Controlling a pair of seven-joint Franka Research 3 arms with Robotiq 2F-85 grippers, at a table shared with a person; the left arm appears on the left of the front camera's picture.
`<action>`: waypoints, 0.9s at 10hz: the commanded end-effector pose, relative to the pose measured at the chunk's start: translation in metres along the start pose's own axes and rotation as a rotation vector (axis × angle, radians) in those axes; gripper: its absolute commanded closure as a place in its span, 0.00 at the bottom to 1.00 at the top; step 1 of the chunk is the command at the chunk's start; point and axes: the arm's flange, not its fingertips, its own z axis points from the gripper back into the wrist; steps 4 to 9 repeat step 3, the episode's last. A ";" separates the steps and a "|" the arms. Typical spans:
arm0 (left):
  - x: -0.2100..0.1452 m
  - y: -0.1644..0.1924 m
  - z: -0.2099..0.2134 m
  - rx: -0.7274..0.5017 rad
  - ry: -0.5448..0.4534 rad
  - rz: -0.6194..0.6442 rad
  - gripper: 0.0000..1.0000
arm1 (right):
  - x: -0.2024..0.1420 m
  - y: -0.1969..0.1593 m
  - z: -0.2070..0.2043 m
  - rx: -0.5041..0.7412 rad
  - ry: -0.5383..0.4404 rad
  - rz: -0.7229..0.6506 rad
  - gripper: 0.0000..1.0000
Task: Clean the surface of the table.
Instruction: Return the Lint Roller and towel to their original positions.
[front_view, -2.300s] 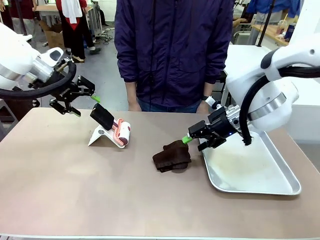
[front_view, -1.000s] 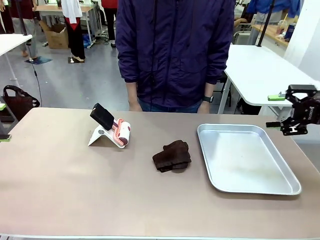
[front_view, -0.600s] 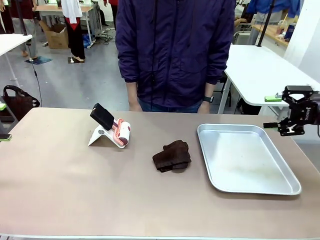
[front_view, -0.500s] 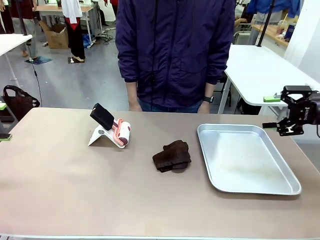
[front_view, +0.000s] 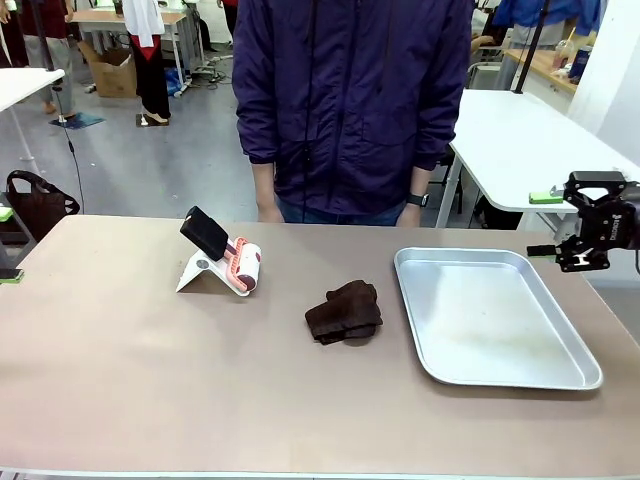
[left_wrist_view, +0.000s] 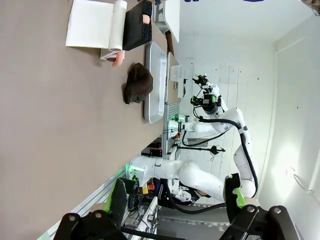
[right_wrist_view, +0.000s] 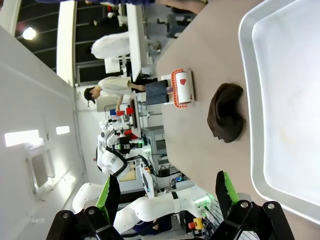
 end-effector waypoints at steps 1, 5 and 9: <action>-0.002 -0.002 -0.003 -0.001 -0.017 0.005 0.00 | -0.002 0.003 0.003 -0.006 0.014 0.004 0.00; -0.002 -0.002 -0.003 -0.001 -0.017 0.005 0.00 | -0.002 0.003 0.003 -0.006 0.014 0.004 0.00; -0.002 -0.002 -0.003 -0.001 -0.017 0.005 0.00 | -0.002 0.003 0.003 -0.006 0.014 0.004 0.00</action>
